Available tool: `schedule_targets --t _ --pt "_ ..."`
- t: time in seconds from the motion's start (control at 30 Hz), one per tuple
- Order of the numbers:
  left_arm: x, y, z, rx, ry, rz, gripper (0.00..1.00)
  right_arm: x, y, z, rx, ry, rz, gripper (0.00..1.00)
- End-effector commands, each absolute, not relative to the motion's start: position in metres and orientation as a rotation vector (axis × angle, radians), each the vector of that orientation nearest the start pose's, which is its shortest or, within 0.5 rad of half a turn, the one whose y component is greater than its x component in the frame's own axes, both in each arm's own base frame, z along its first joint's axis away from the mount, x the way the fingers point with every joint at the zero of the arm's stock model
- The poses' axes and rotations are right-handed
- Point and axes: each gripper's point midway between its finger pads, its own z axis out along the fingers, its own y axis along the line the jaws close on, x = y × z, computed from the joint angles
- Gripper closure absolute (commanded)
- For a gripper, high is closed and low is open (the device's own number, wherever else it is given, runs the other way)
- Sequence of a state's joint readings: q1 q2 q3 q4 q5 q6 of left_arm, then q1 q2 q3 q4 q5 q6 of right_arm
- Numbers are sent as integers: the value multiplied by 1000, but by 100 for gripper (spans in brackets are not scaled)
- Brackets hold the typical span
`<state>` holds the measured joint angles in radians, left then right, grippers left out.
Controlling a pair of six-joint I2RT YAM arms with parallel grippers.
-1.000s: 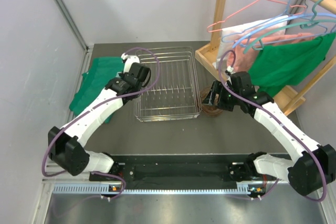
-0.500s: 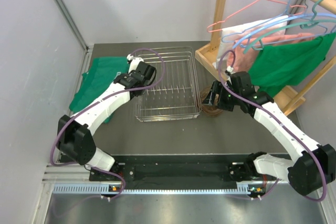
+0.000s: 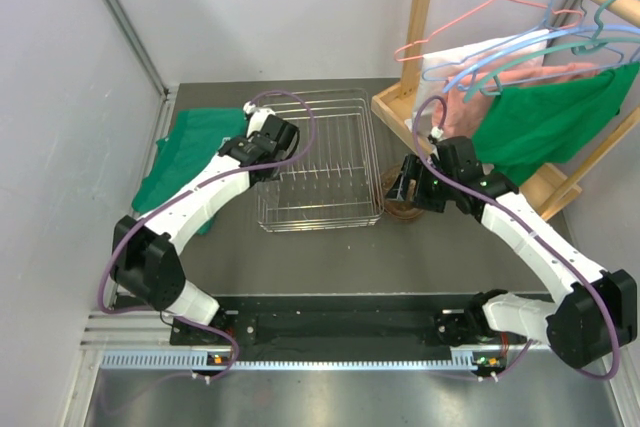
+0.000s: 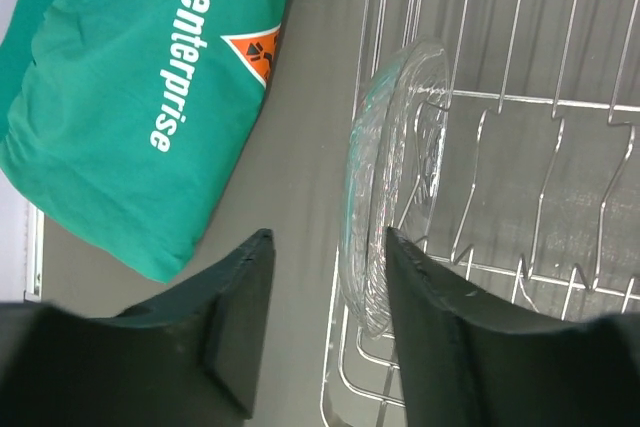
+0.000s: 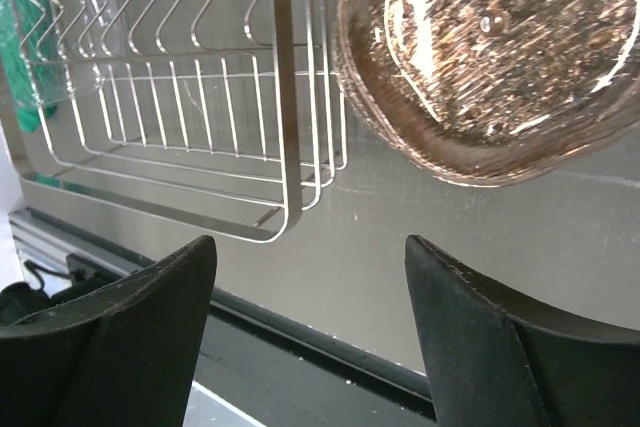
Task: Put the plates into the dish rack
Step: Insert the plate into the dish rack, then pick up the plate at the center of the board.
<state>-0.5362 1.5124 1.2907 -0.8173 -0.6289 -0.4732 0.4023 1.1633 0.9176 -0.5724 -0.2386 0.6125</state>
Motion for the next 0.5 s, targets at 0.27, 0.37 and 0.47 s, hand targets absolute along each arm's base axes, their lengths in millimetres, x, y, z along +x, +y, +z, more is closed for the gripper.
schedule_targets --t 0.27,0.37,0.47 --pt "332 -107 240 -178 2225 128 3 268 132 158 311 2466 502 17" --pt "329 -115 255 -170 2193 11 1 270 110 152 393 2459 419 18" --pt "327 -127 262 -156 2179 -126 1 272 91 141 453 2449 329 21"
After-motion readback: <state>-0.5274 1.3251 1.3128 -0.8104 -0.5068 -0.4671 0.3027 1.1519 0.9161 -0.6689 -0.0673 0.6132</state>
